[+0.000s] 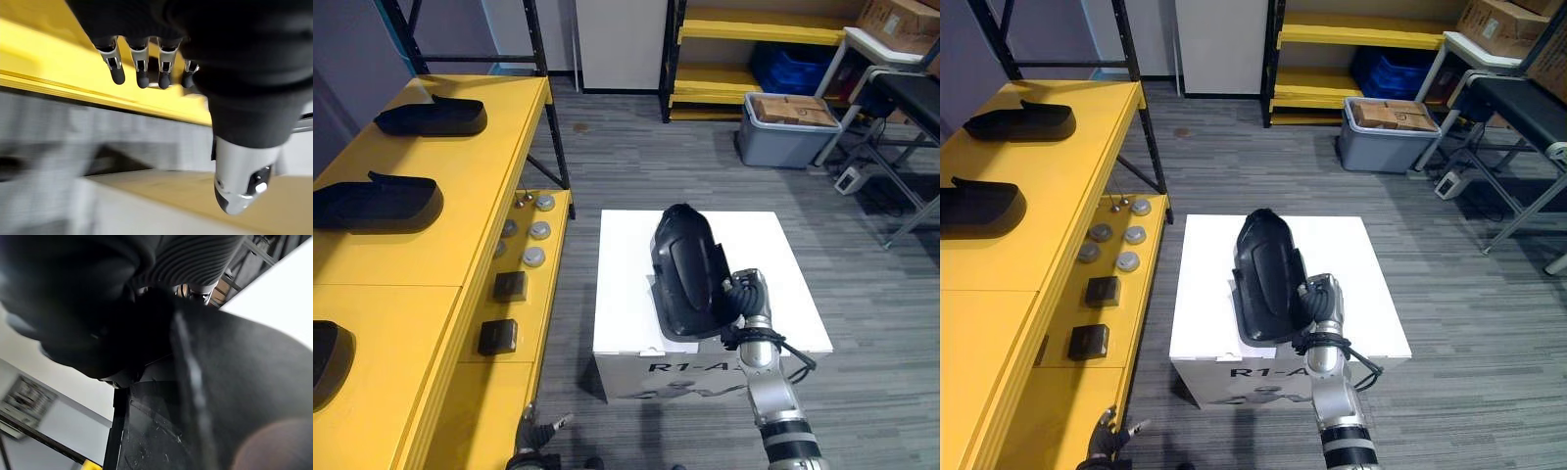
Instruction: Walk over and take plastic housings, then place them on the shelf
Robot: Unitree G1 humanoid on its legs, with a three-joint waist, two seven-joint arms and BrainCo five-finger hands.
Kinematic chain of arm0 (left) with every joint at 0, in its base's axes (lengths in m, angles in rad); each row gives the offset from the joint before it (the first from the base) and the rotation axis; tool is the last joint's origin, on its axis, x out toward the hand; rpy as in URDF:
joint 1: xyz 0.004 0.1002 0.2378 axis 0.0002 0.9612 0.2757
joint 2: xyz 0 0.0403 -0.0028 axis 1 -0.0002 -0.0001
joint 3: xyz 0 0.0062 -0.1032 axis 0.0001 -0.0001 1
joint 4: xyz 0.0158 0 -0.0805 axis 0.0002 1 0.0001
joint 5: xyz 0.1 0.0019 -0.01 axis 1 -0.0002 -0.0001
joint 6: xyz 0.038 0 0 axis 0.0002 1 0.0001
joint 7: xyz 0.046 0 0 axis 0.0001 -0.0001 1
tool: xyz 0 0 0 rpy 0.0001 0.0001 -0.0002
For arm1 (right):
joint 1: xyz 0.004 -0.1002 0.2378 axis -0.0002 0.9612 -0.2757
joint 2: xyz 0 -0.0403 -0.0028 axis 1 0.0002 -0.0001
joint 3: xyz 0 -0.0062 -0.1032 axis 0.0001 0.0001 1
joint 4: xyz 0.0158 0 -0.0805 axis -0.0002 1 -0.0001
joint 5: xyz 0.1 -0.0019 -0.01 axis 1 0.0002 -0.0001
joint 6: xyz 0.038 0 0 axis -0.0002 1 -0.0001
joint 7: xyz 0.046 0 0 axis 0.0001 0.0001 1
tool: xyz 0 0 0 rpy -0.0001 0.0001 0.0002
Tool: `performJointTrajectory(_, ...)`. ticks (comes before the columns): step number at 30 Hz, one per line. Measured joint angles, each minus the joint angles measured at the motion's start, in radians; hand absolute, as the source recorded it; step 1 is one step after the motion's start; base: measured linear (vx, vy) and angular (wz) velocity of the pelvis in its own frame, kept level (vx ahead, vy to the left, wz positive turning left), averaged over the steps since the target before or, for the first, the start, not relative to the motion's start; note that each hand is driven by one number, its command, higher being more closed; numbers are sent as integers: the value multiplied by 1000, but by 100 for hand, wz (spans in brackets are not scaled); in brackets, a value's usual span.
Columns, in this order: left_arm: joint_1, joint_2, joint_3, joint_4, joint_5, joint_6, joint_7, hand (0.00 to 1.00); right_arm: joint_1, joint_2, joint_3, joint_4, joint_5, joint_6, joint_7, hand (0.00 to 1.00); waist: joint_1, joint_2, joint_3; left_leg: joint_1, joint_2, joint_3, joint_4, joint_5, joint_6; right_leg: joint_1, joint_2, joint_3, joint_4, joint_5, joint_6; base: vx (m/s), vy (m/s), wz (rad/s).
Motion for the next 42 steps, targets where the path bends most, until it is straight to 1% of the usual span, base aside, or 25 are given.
performJointTrajectory(2,3,-16,32,-155,-21,-7,19,0,0,1,0,-66,1,-14,-19,100,0,0,0,0,1,0,7,-1,0,3,-1,0,0,0,0,0,0,0)
performJointTrajectory(6,0,-27,52,-380,-42,-13,38,0,2,2,13,-149,0,-38,-24,100,0,1,-1,1,0,-2,11,-2,1,6,-2,0,1,0,0,0,0,0)
performJointTrajectory(9,0,-31,25,-517,-64,-23,40,0,2,3,37,-173,-1,-39,-23,100,0,1,-1,1,-1,-3,15,-3,1,8,-4,-1,1,0,0,0,0,0)
performJointTrajectory(11,-8,-29,-34,-622,-99,-47,40,0,3,6,72,-185,-2,-39,-20,100,0,3,-4,2,-1,-4,16,-3,1,10,-4,-3,1,0,0,0,0,0)
performJointTrajectory(13,-24,-27,-85,-660,-106,-52,39,0,2,6,95,-186,-2,-39,-15,100,0,7,-13,2,-2,-5,17,-3,1,11,-4,-4,1,0,0,0,0,0)
performJointTrajectory(14,-40,-25,-132,-678,-124,-59,37,0,2,6,123,-187,-2,-39,-13,100,-1,10,-22,2,-2,-5,17,-3,1,11,-4,-4,1,0,0,0,0,0)
performJointTrajectory(16,-76,-19,-210,-682,-158,-71,24,0,2,6,171,-203,-2,-39,-6,100,-2,15,-28,3,-2,-5,20,-3,1,14,-4,-4,1,0,0,0,0,0)
performJointTrajectory(18,-105,-9,-266,-682,-197,-73,16,0,-5,4,220,-226,-2,-40,3,100,-4,17,-34,3,-2,-5,21,-3,1,14,-3,-3,1,0,0,0,0,0)
performJointTrajectory(20,-136,5,-327,-680,-229,-73,0,0,-31,4,261,-226,-2,-53,13,100,-7,18,-43,5,-2,-2,22,-3,1,14,-1,0,1,0,0,-13,11,-4)
performJointTrajectory(22,-155,10,-357,-678,-239,-74,-13,0,-51,3,292,-226,-2,-62,14,100,-7,18,-49,5,-3,-1,22,-3,1,14,2,1,1,0,-1,0,0,0)
performJointTrajectory(26,-172,19,-361,-645,-258,-76,-9,0,-60,2,309,-226,-2,-63,14,100,-6,19,-69,5,-4,0,22,-3,1,13,2,2,1,1,-1,0,0,0)
performJointTrajectory(30,-190,20,-366,-614,-258,-75,13,0,-60,-1,322,-226,-2,-63,13,100,-6,19,-73,1,-4,12,22,-3,1,-1,2,13,1,4,-4,-14,22,-9)
performJointTrajectory(31,-190,20,-367,-607,-258,-75,23,100,-60,-3,330,-226,-2,-63,13,100,-5,19,-77,0,-3,22,22,-3,1,-2,3,24,0,8,-4,5,28,-21)
performJointTrajectory(33,-196,20,-373,-595,-261,-74,35,100,-60,-13,339,-226,-2,-63,12,100,-9,19,-79,-1,-4,24,22,-3,1,-3,2,28,-2,12,-4,5,20,-10)
performJointTrajectory(35,-210,35,-373,-565,-301,-70,56,100,-60,-42,355,-227,-2,-63,10,100,-22,19,-92,-3,-4,24,22,-3,1,-5,2,28,-2,12,-3,0,0,0)
performJointTrajectory(37,-210,51,-373,-560,-322,-69,68,100,-60,-47,363,-228,-2,-63,11,100,-29,19,-98,-3,-4,24,22,-3,1,-5,2,29,-2,12,-3,0,0,0)
performJointTrajectory(40,-226,58,-373,-548,-379,-68,84,100,-60,-82,383,-262,-2,-63,9,100,-31,19,-101,-4,-4,25,23,-3,1,-7,2,31,-2,15,-5,0,0,0)
performJointTrajectory(42,-229,66,-373,-542,-402,-68,92,100,-59,-87,397,-273,-2,-64,7,100,-33,20,-103,-4,-4,26,24,-3,1,-8,2,32,-2,16,-5,-16,7,-1)
